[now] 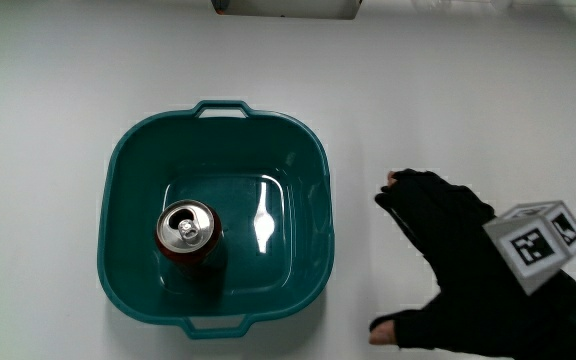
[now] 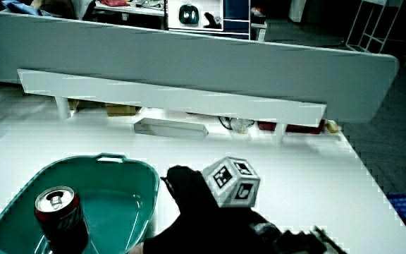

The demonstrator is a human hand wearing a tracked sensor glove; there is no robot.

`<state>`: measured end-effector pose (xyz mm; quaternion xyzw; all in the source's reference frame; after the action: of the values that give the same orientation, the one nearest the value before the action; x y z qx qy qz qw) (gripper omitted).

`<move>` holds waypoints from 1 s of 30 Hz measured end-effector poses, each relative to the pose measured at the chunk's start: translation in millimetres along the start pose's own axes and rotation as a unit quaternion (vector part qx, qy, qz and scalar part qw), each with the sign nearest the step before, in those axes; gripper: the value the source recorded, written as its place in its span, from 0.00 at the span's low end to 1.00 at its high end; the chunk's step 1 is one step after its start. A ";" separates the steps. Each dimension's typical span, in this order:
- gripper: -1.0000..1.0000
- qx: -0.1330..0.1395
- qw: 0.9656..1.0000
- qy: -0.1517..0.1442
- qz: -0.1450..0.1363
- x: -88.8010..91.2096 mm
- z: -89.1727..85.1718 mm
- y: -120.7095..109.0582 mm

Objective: Pick cola from plate

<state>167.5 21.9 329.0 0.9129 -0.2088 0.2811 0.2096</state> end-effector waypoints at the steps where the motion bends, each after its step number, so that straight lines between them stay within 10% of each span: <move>1: 0.50 -0.003 1.000 0.000 0.002 -2.0 -2.2 4.1; 30: 0.50 -0.072 0.997 0.016 0.030 -59.4 -65.4 100.9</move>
<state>44.5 -13.0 369.4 0.8843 -0.2524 0.2857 0.2696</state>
